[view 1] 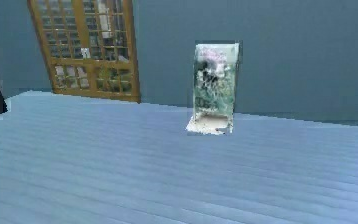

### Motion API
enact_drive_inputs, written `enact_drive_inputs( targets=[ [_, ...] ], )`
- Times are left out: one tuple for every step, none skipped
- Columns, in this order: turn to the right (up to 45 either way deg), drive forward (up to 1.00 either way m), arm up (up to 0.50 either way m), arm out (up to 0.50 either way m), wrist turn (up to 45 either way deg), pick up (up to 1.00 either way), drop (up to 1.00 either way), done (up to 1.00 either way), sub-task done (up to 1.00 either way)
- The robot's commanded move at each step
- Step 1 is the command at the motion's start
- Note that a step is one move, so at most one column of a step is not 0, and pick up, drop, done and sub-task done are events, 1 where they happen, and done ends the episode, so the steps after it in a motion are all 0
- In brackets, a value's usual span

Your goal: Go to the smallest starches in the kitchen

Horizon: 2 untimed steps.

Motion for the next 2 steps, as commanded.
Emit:
enact_drive_inputs(
  targets=[
    [-42.0,0.0,0.0,0.0,0.0,0.0,0.0,0.0,0.0],
    [0.0,0.55,0.0,0.0,0.0,0.0,0.0,0.0,0.0]
  ],
)
